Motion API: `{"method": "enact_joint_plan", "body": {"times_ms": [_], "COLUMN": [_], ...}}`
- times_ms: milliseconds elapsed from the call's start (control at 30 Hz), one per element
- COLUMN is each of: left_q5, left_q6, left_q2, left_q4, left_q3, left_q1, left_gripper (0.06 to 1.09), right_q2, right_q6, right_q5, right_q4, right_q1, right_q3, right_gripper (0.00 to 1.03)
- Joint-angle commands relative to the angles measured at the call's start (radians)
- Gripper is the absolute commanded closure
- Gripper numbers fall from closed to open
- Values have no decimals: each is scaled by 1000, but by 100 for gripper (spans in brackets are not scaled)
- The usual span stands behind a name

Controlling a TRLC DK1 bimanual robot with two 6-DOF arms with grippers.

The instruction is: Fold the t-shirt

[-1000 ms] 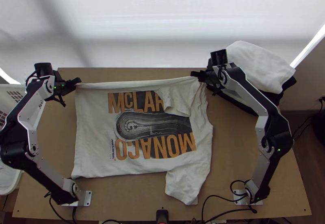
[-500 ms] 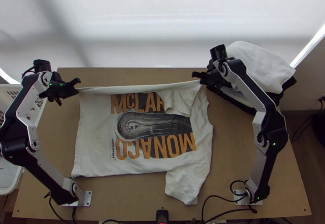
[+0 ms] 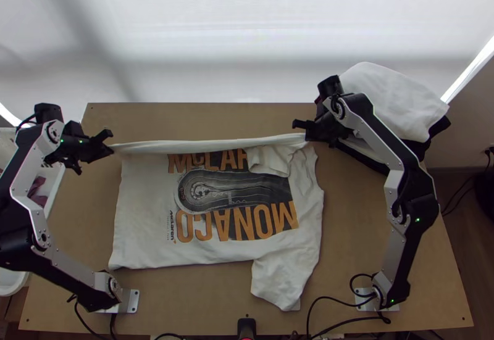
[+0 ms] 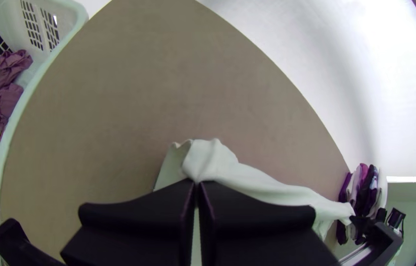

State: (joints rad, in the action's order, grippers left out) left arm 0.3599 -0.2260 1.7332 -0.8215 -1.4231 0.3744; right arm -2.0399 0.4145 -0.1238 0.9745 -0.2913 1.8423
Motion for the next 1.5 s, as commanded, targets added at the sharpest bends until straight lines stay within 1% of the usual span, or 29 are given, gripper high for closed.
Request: {"method": "enact_joint_plan", "body": {"times_ms": [0, 167, 433, 700, 1067, 1100, 1133, 1200, 1267, 1300, 1333, 1367, 1400, 1433, 1467], "left_q5": [8, 16, 16, 16, 8, 10, 13, 22, 28, 37, 45, 51, 62, 68, 68], "left_q6": [31, 45, 60, 56, 73, 80, 88, 109, 109, 106, 106, 108, 113, 116, 122], "left_q2": [-50, -89, -129, -136, -138, -144, -153, -182, -221, -242, -265, -288, -313, -337, -362], "left_q4": [-2, 13, 55, 131, 213, 213, 211, 209, 199, 194, 186, 168, 156, 147, 130], "left_q3": [67, 147, 253, 343, 446, 451, 454, 460, 461, 464, 466, 464, 464, 464, 463], "left_q1": [35, 46, 47, 55, 47, 44, 43, 38, 38, 38, 38, 38, 37, 35, 31], "left_gripper": [105, 105, 105, 105, 104, 102, 99, 87, 73, 64, 55, 47, 35, 18, 10], "right_q2": [66, 109, 201, 254, 285, 285, 288, 293, 308, 314, 316, 316, 317, 328, 349], "right_q6": [-11, -14, -14, -10, 3, 3, 1, 1, 3, 6, 6, 9, 9, 14, 21], "right_q5": [15, 15, 19, 27, 33, 33, 35, 35, 35, 35, 35, 33, 32, 32, 32], "right_q4": [10, -10, -103, -194, -270, -270, -270, -261, -244, -238, -226, -200, -158, -122, -109], "right_q1": [18, 9, -17, -37, -55, -54, -55, -57, -57, -57, -57, -55, -55, -57, -57], "right_q3": [-51, -120, -302, -465, -572, -575, -578, -583, -594, -606, -614, -617, -617, -618, -629], "right_gripper": [100, 100, 100, 100, 100, 96, 84, 54, 26, 15, 6, 4, 4, 4, 4]}}
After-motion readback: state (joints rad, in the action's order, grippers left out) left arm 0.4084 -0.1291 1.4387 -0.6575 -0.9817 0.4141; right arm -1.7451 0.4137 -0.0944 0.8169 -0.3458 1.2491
